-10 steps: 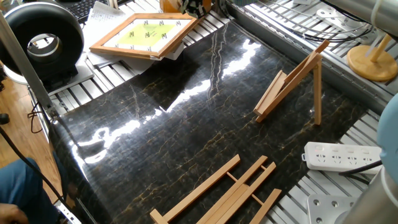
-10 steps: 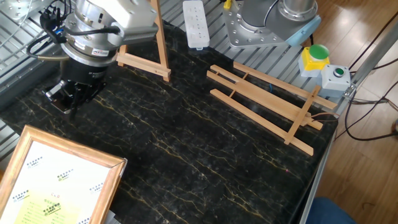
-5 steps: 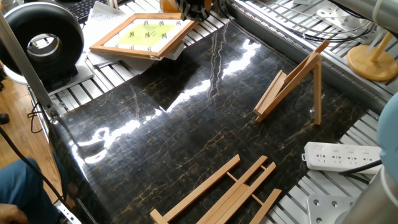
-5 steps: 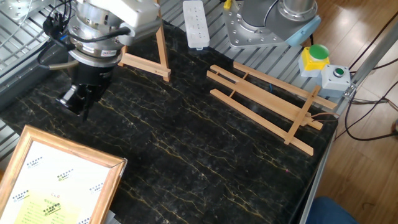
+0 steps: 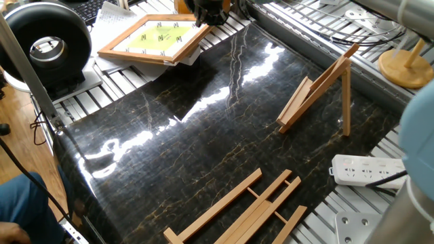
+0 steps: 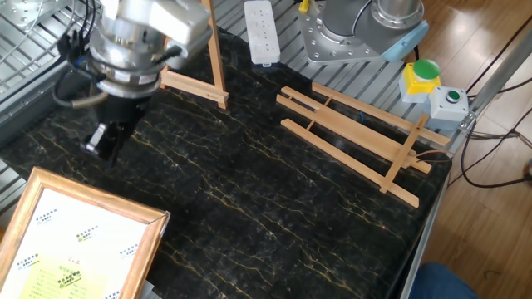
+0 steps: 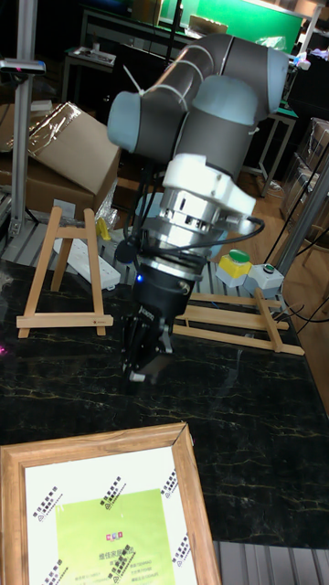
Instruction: Put the photo frame on the bracket
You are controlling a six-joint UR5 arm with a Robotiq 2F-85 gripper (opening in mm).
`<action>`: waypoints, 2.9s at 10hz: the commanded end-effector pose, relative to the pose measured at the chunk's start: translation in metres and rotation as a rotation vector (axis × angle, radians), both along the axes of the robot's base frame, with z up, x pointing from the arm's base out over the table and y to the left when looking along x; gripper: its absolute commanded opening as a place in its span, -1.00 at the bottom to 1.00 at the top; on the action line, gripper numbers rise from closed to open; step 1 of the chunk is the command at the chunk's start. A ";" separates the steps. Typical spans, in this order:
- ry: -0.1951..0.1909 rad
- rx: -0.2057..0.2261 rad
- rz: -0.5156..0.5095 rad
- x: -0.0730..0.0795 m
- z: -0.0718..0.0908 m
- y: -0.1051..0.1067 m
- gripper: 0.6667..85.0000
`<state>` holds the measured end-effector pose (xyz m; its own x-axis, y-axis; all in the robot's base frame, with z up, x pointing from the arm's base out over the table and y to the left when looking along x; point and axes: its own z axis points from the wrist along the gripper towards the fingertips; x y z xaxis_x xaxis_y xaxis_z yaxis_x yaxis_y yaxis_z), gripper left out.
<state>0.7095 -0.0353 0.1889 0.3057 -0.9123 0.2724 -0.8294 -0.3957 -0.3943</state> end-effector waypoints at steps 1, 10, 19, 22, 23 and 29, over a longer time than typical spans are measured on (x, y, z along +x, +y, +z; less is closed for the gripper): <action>-0.061 -0.004 0.049 0.022 -0.005 0.002 0.40; -0.098 0.060 0.019 0.005 -0.043 0.017 0.40; -0.090 0.076 -0.085 -0.007 -0.049 0.003 0.39; -0.109 0.054 -0.186 -0.007 -0.046 -0.015 0.39; -0.100 0.073 -0.189 -0.009 -0.048 -0.011 0.44; -0.093 0.091 -0.120 -0.005 -0.050 -0.001 0.45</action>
